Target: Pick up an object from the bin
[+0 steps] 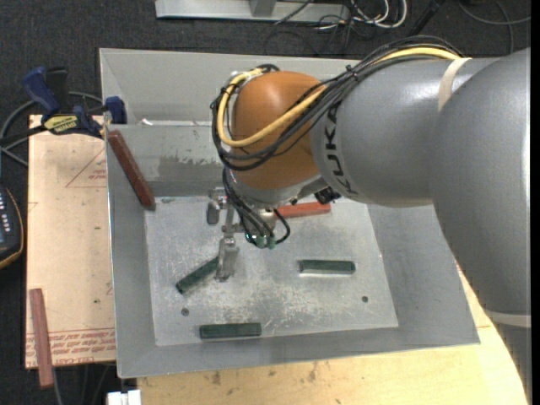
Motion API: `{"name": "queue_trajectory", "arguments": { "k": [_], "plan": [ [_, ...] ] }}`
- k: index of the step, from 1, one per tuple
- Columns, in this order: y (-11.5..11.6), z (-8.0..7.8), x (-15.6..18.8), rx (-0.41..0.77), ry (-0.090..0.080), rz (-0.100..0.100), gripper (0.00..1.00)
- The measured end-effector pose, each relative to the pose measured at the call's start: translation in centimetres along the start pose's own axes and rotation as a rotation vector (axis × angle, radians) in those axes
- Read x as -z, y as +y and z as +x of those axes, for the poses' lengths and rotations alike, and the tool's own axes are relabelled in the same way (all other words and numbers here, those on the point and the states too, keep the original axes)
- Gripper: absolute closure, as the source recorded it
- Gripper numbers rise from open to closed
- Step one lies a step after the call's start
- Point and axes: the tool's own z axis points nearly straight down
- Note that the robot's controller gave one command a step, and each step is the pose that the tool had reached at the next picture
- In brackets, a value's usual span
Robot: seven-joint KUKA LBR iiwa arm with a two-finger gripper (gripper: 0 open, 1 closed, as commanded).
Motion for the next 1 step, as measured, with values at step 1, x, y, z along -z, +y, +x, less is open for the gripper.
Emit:
{"name": "queue_trajectory", "arguments": {
  "k": [1],
  "plan": [
    [2.7, -1.37, -9.64, 0.15, -0.003, 0.0, 0.0]
  ]
}}
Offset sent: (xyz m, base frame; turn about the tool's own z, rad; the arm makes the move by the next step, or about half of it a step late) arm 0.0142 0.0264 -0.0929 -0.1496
